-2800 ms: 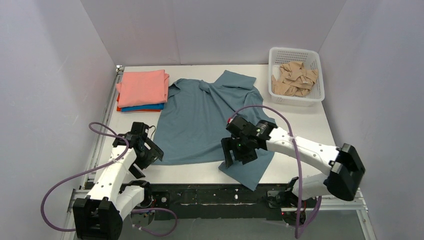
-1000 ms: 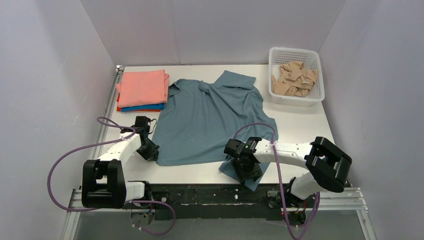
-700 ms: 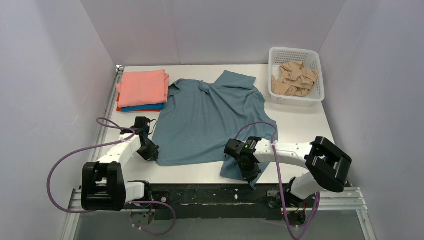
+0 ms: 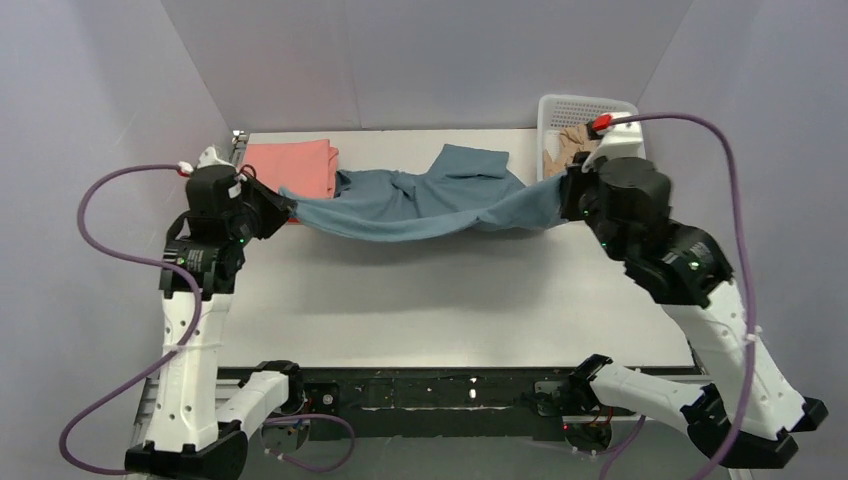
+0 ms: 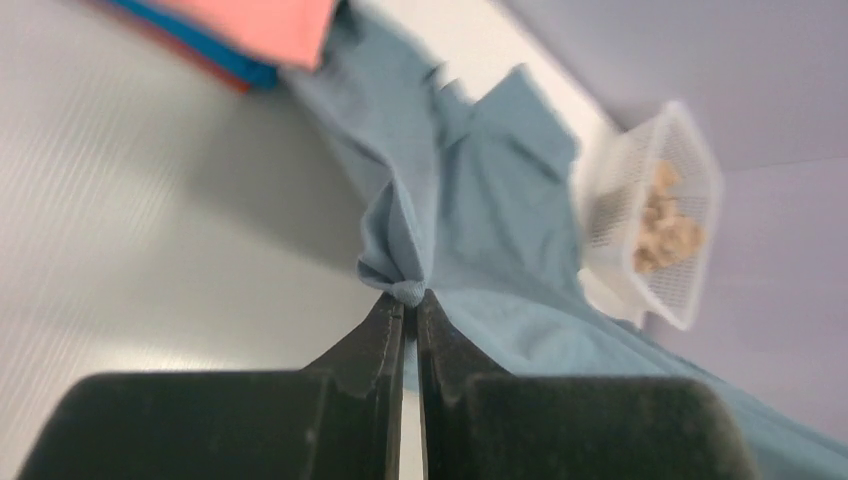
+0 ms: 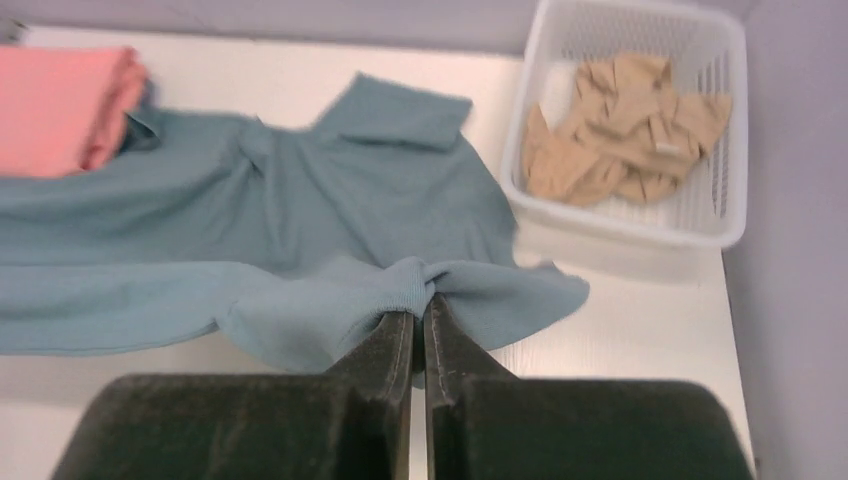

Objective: Fold and stack the t-shirts
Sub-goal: Flatten out the tshirt

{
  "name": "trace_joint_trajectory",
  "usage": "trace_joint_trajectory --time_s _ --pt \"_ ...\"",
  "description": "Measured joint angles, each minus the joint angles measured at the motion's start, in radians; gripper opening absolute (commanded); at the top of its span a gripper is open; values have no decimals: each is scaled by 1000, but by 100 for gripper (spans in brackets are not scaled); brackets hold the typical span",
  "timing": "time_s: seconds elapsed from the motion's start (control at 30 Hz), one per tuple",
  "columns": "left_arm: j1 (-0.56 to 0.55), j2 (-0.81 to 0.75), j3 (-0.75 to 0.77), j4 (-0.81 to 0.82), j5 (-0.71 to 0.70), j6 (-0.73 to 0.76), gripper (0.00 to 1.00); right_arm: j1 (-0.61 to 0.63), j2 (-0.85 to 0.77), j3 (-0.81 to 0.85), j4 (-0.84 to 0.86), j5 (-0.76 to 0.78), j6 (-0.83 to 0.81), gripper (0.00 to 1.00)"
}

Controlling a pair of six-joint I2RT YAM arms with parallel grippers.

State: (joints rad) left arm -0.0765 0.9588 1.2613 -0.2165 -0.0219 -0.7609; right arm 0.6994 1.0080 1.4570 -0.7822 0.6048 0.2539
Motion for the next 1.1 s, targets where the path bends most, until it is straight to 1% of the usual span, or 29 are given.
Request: trace_joint_trajectory --time_s 0.03,0.1,0.13,0.2,0.33,0.47,0.63,0.77,0.83,0.97,1.03,1.1 --pt "0 2 63 -26 16 11 0 0 -9 43 -11 -24 -30 1" --pt "0 6 208 -39 44 37 0 0 -11 178 -14 -80 -88 1" --pt "0 5 257 -40 50 47 0 0 -12 223 -8 -97 -105 1" --pt "-1 0 383 -56 61 71 0 0 -13 362 -4 -166 -150 1" --pt "-1 0 581 -104 72 111 0 0 -14 581 -9 -289 -210 1" --pt "-2 8 767 -158 77 144 0 0 -20 744 -18 -421 -248 1" --pt "-2 9 930 -201 87 168 0 0 -56 816 -9 -564 -267 1" --pt "-2 8 1017 -212 81 186 0 0 -58 869 15 -657 -269 1" --pt "-2 8 1042 -213 55 201 0 0 -59 881 40 -696 -269 1" --pt "-2 11 1063 -216 19 220 0 0 -60 881 90 -710 -284 1" --pt "-2 15 1050 -216 15 222 0 0 -60 855 126 -681 -308 1" --pt "-2 19 1002 -214 5 222 0 0 -60 803 176 -620 -342 1"
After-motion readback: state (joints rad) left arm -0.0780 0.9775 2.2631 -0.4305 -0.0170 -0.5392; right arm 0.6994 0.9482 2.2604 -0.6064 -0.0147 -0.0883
